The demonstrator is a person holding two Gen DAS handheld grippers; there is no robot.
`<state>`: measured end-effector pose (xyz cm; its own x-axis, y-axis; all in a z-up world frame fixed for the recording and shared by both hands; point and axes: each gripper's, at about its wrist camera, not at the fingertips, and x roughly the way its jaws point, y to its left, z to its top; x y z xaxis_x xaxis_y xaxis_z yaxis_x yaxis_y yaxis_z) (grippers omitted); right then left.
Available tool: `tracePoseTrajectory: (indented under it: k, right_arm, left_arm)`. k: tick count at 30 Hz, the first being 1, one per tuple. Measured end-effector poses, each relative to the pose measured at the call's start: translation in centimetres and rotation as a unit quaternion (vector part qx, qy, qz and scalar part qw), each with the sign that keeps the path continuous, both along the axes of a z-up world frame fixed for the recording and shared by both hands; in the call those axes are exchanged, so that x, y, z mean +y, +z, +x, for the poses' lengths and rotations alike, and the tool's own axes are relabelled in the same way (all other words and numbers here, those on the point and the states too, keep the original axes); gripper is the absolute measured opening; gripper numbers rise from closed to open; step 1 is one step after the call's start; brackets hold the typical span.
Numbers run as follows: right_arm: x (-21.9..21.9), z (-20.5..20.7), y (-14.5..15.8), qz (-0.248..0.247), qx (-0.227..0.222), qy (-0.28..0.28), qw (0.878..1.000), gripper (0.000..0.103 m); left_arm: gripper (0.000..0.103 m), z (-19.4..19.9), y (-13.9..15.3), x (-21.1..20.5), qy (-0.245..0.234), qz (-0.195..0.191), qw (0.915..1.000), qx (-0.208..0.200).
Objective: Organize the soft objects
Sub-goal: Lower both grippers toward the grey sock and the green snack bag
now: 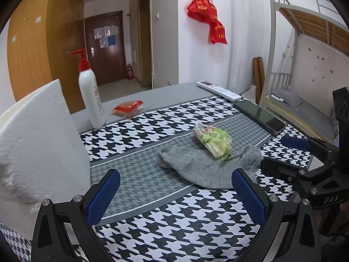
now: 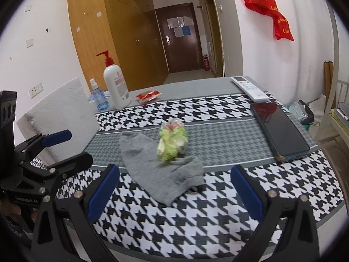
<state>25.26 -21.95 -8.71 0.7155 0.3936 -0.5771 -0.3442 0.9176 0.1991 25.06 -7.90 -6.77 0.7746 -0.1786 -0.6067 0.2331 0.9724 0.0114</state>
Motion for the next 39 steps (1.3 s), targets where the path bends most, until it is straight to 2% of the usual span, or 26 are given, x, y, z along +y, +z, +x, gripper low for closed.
tracePoseTrajectory:
  k: [11,23,29,34,39]
  right_arm:
    - [-0.3,1.9,-0.6,0.001,0.01,0.0,1.0,0.103]
    - [0.5,5.2,-0.5,-0.033,0.022,0.035,0.999,0.103]
    - [0.7,6.4,-0.7,-0.055,0.027,0.046,0.997,0.103]
    - [0.4,7.1,-1.0,-0.056,0.035,0.048,0.997,0.103]
    - [0.3,7.8,-1.2,-0.053,0.043,0.052,0.996,0.103]
  left_arm:
    - [0.102,1.7,-1.4,-0.7,-0.009,0.011,0.9996,0.024]
    - [0.102,2.8,-2.3,-2.0,-0.028,0.043,0.9982,0.03]
    - [0.101,3.7,-2.9,-2.6,-0.044,0.041,0.9973,0.043]
    - [0.088,4.6,-3.4,-3.2,-0.058,0.048,0.9954,0.059]
    - [0.083,5.5,-4.1,-3.8,-0.062,0.05,0.994,0.075]
